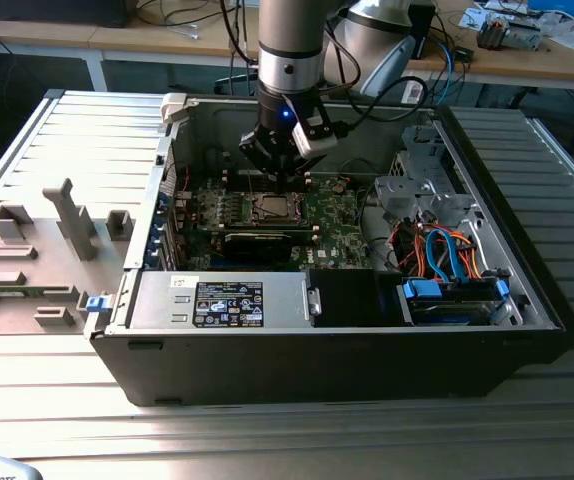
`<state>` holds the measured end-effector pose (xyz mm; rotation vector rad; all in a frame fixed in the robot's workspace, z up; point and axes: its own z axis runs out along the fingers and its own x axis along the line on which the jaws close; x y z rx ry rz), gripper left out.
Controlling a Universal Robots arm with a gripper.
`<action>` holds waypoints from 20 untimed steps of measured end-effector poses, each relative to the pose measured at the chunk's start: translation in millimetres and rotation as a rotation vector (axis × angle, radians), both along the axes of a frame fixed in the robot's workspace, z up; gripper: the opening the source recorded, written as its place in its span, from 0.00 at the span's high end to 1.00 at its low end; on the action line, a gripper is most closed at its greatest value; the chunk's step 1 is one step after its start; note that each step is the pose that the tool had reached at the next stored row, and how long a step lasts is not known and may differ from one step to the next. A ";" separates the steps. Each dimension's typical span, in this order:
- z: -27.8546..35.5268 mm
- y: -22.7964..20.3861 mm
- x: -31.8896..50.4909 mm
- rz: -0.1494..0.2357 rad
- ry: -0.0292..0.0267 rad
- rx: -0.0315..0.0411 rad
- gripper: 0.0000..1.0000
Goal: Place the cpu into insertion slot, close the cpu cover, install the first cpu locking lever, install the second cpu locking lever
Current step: 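Install the first cpu locking lever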
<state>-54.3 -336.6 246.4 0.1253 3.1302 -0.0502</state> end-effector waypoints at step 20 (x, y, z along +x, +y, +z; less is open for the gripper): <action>0.0 0.0 -3.4 0.000 0.0000 0.0000 0.89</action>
